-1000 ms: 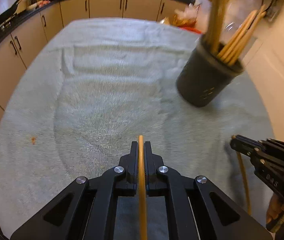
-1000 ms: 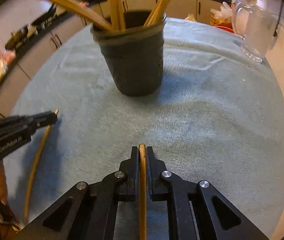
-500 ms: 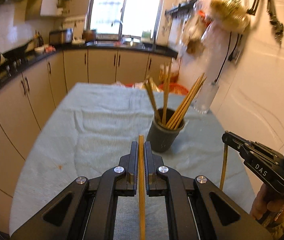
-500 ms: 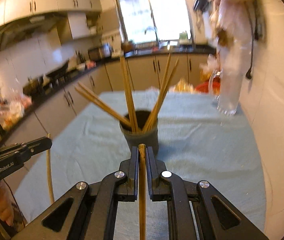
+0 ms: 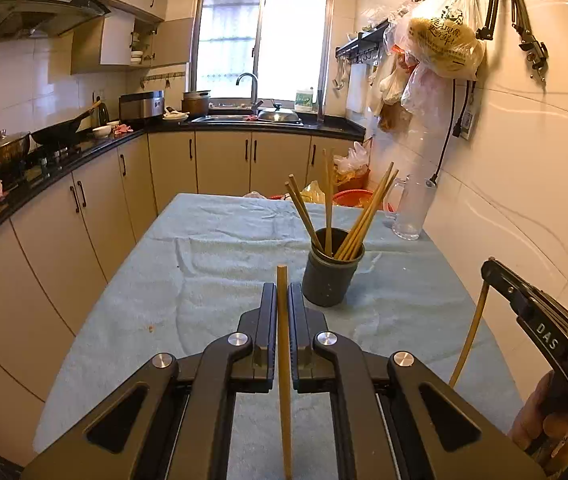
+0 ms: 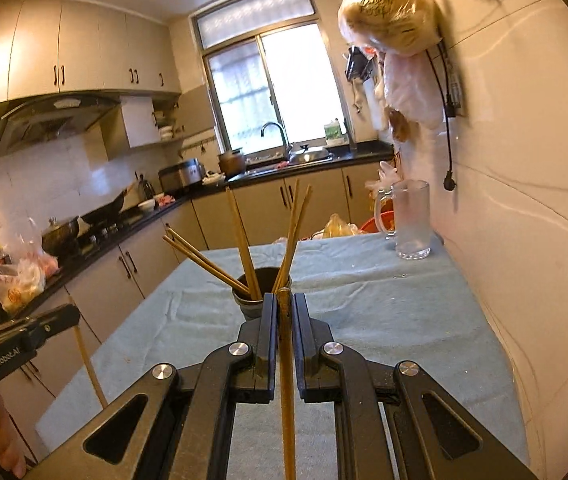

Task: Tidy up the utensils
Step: 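Lift held chopsticks with both grippers above the black holder, then carry the held chopsticks with both grippers toward the black holder, then lower both held chopsticks into the black holder, then open both grippers to release the chopsticks and withdraw from the holder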

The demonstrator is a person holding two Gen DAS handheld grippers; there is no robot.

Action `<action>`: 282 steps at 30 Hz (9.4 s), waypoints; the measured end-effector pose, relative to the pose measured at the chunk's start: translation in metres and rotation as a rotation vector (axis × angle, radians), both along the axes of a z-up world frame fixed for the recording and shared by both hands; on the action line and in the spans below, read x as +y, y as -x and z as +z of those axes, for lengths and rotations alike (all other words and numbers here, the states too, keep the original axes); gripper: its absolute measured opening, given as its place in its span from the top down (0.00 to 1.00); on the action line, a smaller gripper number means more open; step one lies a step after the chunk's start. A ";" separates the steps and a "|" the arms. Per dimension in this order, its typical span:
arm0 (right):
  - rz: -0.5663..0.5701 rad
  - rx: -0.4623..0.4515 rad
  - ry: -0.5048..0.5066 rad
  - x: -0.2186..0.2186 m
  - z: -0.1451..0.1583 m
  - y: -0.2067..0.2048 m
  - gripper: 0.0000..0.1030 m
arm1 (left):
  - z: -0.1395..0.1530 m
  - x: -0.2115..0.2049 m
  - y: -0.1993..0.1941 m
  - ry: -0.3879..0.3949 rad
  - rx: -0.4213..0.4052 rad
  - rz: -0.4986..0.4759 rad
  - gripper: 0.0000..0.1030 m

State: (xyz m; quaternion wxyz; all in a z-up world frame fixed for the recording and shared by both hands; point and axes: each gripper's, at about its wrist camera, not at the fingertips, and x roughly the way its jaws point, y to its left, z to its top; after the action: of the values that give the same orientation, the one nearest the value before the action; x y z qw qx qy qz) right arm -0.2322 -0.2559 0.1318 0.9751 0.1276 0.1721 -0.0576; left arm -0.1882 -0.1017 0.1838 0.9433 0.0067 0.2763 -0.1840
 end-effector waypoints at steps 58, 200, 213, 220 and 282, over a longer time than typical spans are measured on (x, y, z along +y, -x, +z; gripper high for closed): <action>0.012 -0.106 0.088 0.019 0.042 0.055 0.92 | 0.024 0.001 0.035 -0.004 -0.038 0.036 0.95; 0.049 -0.049 -0.109 -0.062 0.040 -0.196 0.92 | 0.059 -0.106 -0.174 0.095 -0.027 -0.097 0.95; 0.046 0.003 -0.102 -0.054 0.014 -0.183 0.92 | 0.030 -0.110 -0.142 -0.048 -0.062 -0.119 0.95; 0.058 0.021 -0.083 -0.053 0.014 -0.185 0.92 | 0.016 -0.107 -0.149 -0.083 -0.022 -0.093 0.94; 0.065 0.004 0.043 -0.016 0.062 -0.099 0.46 | 0.038 -0.033 -0.065 0.015 -0.001 -0.016 0.34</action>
State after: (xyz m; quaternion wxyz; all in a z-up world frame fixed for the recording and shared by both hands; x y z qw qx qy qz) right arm -0.1330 -0.2719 0.1935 0.9787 0.1006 0.1766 -0.0299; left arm -0.1236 -0.1346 0.2215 0.9419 0.0018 0.2745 -0.1937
